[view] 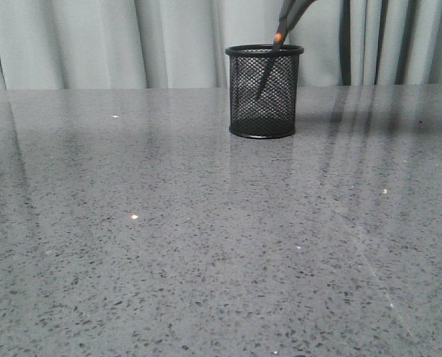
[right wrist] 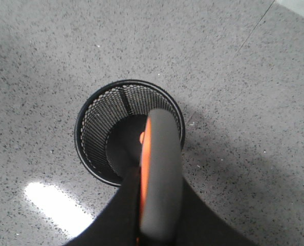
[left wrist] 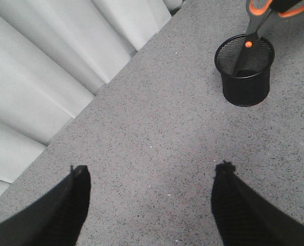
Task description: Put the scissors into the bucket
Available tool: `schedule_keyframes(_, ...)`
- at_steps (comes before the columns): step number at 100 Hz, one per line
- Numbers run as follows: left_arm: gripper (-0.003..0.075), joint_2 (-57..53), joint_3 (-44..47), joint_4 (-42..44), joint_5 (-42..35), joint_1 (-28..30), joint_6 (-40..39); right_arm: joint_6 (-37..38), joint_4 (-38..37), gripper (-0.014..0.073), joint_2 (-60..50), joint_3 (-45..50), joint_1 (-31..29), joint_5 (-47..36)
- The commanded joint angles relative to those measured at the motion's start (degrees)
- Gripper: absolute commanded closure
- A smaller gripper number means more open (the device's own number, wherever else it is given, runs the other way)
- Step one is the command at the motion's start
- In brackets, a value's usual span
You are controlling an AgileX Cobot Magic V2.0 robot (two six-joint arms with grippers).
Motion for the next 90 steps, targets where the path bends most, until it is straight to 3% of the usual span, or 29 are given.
schedule_keyframes(1, 0.0262, -1.7, -1.6, -1.8, -3.3, 0.1, -0.6, -0.1, 0.0, 0.0638, -1.9, -2.3, 0.3, -2.9)
schedule_keyframes(18, 0.0262, -1.7, -1.6, -1.8, -3.2, 0.1, -0.6, -0.1, 0.0, 0.0608, -1.5, -2.3, 0.3, -2.7)
schedule_keyframes(38, 0.0262, -1.7, -1.6, -1.8, -3.2, 0.1, -0.6, -0.1, 0.0, 0.0351, -1.5, -2.3, 0.3, -2.9)
schedule_keyframes(47, 0.0262, -1.7, -1.6, -1.8, -3.1, 0.1, -0.6, -0.1, 0.0, 0.0291, -1.6, -2.5, 0.3, -2.9)
schedule_keyframes(76, 0.0262, -1.7, -1.6, -2.5, -2.4, 0.1, -0.6, 4.0, -0.2, 0.0305, -3.1, -11.5, -2.7, 3.2)
schedule_keyframes(83, 0.0277, -1.7, -1.6, -3.2, -2.4, 0.1, -0.6, 4.9, 0.4, 0.0366, -4.5, -11.8, -3.5, 3.9)
schedule_keyframes(90, 0.0344, -1.7, -1.6, -3.5, -2.4, 0.1, -0.6, 5.2, 0.7, 0.0494, -5.9, -11.7, -3.9, 4.7)
